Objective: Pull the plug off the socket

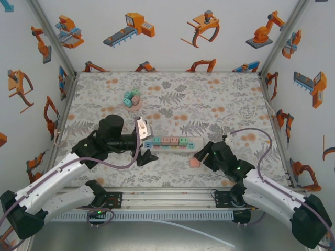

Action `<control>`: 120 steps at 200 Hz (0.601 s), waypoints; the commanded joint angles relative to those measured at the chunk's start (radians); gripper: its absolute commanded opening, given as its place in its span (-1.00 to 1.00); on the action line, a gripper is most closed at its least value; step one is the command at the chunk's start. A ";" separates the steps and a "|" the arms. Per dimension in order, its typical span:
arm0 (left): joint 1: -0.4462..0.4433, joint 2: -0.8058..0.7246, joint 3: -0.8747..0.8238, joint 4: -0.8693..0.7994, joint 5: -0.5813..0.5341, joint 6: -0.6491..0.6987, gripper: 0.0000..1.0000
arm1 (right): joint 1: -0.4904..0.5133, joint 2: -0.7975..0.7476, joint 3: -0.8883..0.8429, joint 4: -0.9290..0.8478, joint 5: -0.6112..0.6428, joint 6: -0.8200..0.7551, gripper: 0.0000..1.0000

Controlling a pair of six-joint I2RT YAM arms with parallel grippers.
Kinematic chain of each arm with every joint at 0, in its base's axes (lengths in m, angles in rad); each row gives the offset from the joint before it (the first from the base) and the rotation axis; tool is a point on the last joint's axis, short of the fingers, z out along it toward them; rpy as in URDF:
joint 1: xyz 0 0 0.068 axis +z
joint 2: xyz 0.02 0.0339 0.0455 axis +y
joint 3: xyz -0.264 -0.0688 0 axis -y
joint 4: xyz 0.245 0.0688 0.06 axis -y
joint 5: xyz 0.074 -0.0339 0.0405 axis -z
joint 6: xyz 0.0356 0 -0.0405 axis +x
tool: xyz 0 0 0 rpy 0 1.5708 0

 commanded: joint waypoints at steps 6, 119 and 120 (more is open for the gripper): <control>-0.005 -0.029 -0.048 0.122 -0.122 -0.081 0.94 | 0.005 -0.111 0.086 -0.096 0.174 -0.128 0.30; 0.042 -0.080 -0.089 0.160 -0.609 -0.492 0.94 | 0.005 -0.190 0.112 0.356 -0.313 -1.675 0.35; 0.045 -0.078 -0.089 0.158 -0.611 -0.497 0.94 | 0.005 -0.186 0.115 0.352 -0.319 -1.688 0.35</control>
